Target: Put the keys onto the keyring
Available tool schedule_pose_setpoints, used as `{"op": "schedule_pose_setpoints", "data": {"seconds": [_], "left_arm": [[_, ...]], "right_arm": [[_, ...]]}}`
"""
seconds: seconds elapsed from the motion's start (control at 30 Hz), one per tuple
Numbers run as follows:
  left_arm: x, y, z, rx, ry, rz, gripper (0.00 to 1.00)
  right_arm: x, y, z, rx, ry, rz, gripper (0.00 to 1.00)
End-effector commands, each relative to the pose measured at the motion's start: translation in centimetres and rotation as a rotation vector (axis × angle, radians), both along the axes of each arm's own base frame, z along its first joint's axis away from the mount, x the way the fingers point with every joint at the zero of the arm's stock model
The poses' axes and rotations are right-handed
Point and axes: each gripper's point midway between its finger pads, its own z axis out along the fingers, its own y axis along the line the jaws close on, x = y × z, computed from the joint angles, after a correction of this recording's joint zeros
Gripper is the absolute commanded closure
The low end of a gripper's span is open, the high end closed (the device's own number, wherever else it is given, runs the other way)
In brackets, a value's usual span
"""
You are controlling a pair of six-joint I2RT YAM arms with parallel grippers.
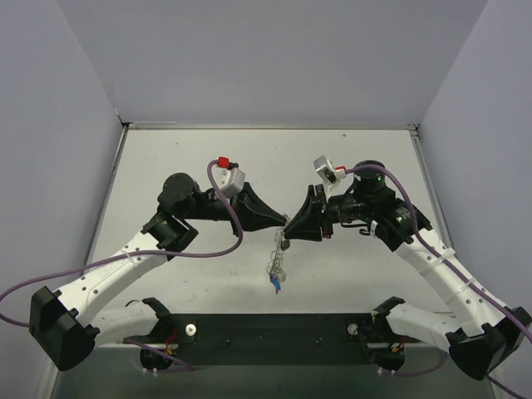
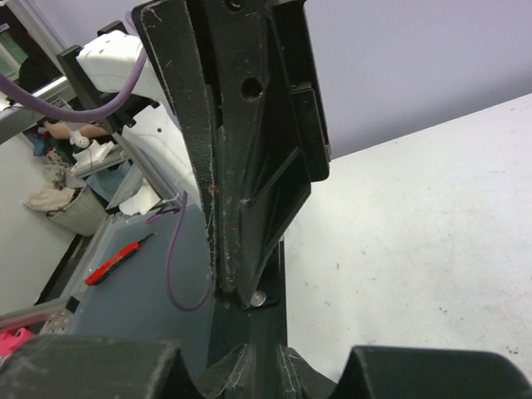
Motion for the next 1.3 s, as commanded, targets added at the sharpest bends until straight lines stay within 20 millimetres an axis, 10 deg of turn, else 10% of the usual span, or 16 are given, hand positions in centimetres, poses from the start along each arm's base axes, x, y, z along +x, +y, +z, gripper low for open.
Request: {"op": "schedule_pose_setpoints", "data": {"seconds": [0.0, 0.67, 0.8, 0.83, 1.07, 1.27], "left_arm": [[-0.2, 0.0, 1.8, -0.060, -0.058, -0.005, 1.00], [2.1, -0.5, -0.9, 0.015, 0.006, 0.081, 1.00], [4.6, -0.7, -2.8, 0.061, 0.074, 0.176, 0.49], [6.1, -0.6, -3.3, 0.069, 0.104, 0.256, 0.13], [13.3, 1.6, -11.6, 0.219, 0.416, 0.547, 0.12], [18.5, 7.5, -18.8, 0.286, 0.657, 0.859, 0.11]], "right_arm": [[1.1, 0.4, 0.7, 0.027, -0.083, -0.052, 0.81], [3.3, -0.2, -1.2, -0.037, -0.086, -0.190, 0.52], [5.3, -0.6, -3.7, -0.105, -0.059, -0.293, 0.43], [5.8, -0.8, -4.3, -0.123, -0.050, -0.323, 0.40], [11.3, -4.4, -10.3, -0.258, 0.050, -0.665, 0.18], [14.6, -8.0, -14.9, -0.338, 0.179, -0.917, 0.11]]}}
